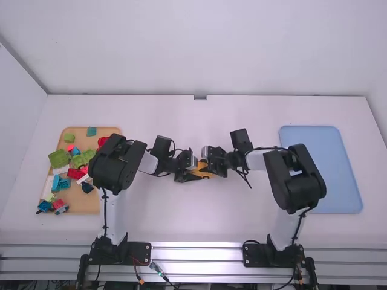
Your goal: Assemble lego blocks to make yellow taxi
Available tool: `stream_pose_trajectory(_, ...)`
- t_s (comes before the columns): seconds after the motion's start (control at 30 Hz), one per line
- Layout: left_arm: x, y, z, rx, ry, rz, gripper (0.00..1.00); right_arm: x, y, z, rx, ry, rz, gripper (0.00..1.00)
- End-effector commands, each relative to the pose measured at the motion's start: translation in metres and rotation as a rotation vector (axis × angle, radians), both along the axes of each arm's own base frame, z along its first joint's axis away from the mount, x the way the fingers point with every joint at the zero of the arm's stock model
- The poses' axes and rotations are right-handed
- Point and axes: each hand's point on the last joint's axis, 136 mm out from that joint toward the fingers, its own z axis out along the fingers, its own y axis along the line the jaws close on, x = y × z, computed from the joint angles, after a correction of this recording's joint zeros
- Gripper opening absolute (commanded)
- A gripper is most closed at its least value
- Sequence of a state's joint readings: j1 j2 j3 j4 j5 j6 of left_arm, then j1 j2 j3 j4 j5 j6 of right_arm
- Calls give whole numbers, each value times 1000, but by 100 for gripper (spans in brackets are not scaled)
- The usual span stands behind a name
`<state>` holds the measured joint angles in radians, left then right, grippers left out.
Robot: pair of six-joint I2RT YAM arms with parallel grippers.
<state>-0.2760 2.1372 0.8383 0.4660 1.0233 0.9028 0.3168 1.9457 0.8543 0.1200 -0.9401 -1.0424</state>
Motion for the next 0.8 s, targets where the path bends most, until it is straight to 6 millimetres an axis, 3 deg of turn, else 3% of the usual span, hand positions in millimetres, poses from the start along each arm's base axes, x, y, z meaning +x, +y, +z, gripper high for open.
stream_pose_trajectory(0.0,-11,1,-12,7,67,2,54,-9,-11,-23,-64,69,-62,0)
stream_pose_trajectory(0.47,-10,0,-11,5,65,1,53,-1,-24,-8,-71,51,-99,0)
stream_pose_trajectory(0.63,-10,0,-11,5,64,2,53,-16,-13,-6,-32,19,-17,0)
stream_pose_trajectory(0.77,-10,0,-11,5,67,0,53,-14,-10,-13,-64,9,-23,0)
